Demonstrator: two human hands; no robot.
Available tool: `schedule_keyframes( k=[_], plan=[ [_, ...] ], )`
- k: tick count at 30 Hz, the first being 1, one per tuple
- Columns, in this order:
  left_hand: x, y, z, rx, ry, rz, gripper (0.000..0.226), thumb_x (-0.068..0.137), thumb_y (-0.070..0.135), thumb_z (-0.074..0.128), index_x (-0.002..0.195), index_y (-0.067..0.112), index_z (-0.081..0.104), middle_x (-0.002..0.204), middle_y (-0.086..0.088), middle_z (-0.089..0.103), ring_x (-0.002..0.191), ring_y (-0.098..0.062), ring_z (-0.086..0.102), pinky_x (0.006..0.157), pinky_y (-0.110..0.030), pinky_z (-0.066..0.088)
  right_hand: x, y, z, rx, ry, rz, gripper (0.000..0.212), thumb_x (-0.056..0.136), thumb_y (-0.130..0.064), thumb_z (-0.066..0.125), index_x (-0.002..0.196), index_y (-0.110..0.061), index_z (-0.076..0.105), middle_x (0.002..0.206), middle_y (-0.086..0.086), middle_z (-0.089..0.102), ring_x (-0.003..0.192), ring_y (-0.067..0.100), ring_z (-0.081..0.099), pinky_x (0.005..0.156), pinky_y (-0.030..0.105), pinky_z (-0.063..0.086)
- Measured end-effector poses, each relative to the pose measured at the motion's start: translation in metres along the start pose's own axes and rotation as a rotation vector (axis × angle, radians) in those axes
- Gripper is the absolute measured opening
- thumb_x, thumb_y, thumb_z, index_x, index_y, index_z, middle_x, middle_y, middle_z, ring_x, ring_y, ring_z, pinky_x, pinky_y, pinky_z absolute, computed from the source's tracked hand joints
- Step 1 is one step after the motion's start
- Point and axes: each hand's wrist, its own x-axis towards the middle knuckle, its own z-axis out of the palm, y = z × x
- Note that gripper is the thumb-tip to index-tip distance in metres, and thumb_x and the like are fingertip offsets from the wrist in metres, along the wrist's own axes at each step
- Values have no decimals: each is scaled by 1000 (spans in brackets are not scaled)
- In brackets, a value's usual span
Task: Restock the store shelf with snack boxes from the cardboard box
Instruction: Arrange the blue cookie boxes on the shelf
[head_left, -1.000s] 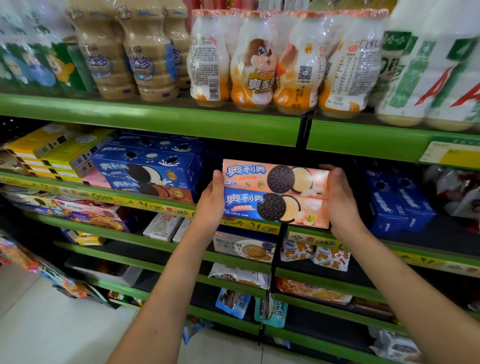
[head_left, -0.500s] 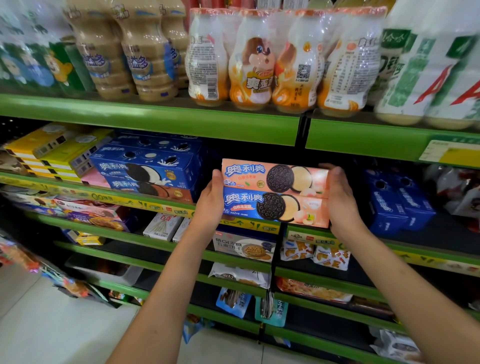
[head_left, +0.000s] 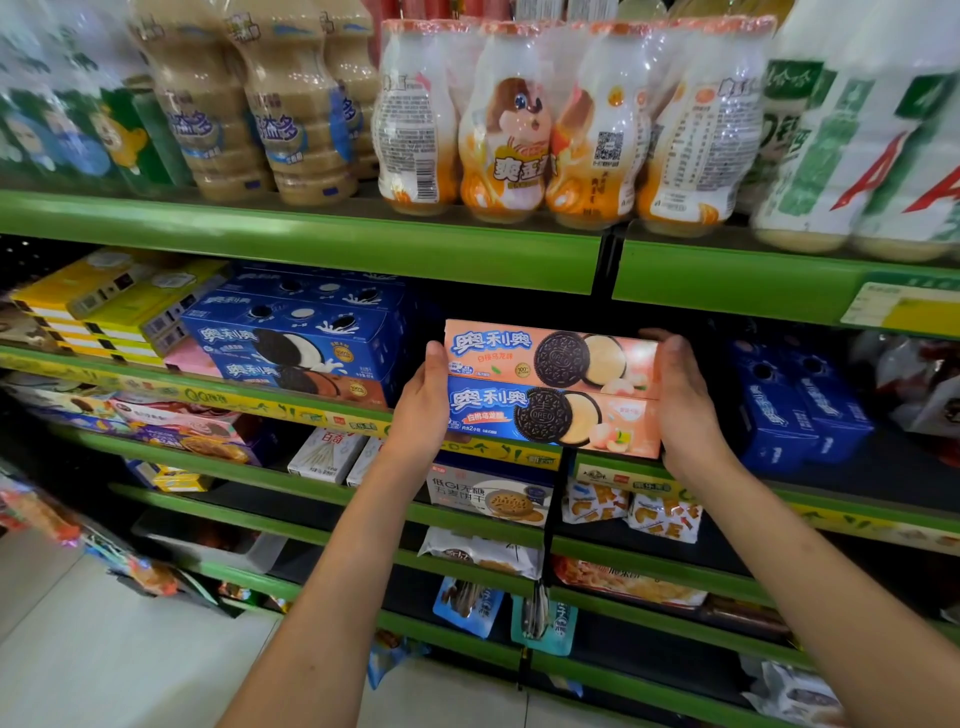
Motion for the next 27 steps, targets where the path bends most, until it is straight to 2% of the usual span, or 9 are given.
schedule_keyframes(
  k=[4, 6, 11, 14, 16, 18, 22, 25, 27],
  plan=[
    [-3, 1, 0, 10, 11, 0, 68, 77, 87, 23, 100, 36, 61, 85, 19, 73, 75, -1, 71, 67, -32, 55, -2, -3, 0, 26, -17, 1, 62, 69, -95, 35, 112, -56, 57, 116, -6, 70, 107, 25, 68, 91, 58, 54],
    [-4, 4, 0, 18, 28, 1, 67, 76, 87, 21, 98, 38, 61, 84, 23, 72, 74, 2, 70, 64, -29, 51, -3, -4, 1, 53, -13, -13, 51, 74, -88, 37, 107, -56, 59, 109, -8, 72, 103, 22, 70, 89, 57, 55],
    [-6, 5, 0, 13, 28, -12, 73, 69, 92, 22, 99, 38, 60, 84, 21, 73, 74, 0, 70, 67, -32, 54, -4, -6, 3, 71, -12, -35, 34, 77, -76, 43, 101, -57, 59, 102, -10, 72, 98, 20, 71, 86, 54, 57],
    [-7, 5, 0, 17, 31, -12, 69, 73, 90, 21, 100, 40, 60, 84, 23, 72, 75, 3, 70, 61, -24, 48, -5, -7, 3, 65, -10, -49, 34, 74, -73, 53, 102, -55, 59, 104, -8, 72, 95, 22, 71, 81, 53, 59],
    [-7, 5, 0, 17, 33, -17, 71, 71, 92, 21, 101, 41, 60, 84, 22, 72, 75, 2, 70, 58, -19, 49, -5, -7, 2, 75, -18, -46, 36, 70, -71, 59, 102, -55, 59, 102, -10, 73, 92, 20, 72, 74, 47, 61],
    [-6, 4, 0, 6, 27, -20, 74, 68, 94, 22, 102, 41, 60, 85, 21, 73, 75, 1, 71, 59, -21, 51, -5, -7, 2, 100, -32, -40, 33, 70, -64, 65, 102, -54, 59, 102, -11, 74, 91, 20, 73, 70, 42, 61],
    [-4, 6, -1, -5, 8, -49, 70, 70, 93, 24, 101, 42, 60, 83, 19, 74, 74, -2, 72, 61, -27, 54, -6, -9, 2, 119, -40, -46, 23, 83, -42, 68, 101, -53, 59, 101, -10, 74, 89, 16, 74, 64, 35, 59],
    [-4, 7, -5, -7, -89, -37, 49, 83, 78, 44, 108, 38, 58, 89, 14, 75, 79, -7, 73, 57, -28, 58, -7, -13, 1, 138, -40, -30, 25, 93, -29, 67, 99, -53, 60, 100, -10, 75, 89, 16, 73, 64, 34, 59],
    [-3, 8, -11, 33, -195, -12, 37, 85, 54, 66, 114, 33, 57, 99, 11, 75, 87, -9, 73, 62, -27, 58, -7, -16, 0, 168, -71, -23, 28, 93, -24, 67, 97, -51, 62, 100, -9, 75, 88, 14, 73, 64, 32, 59]
  ],
)
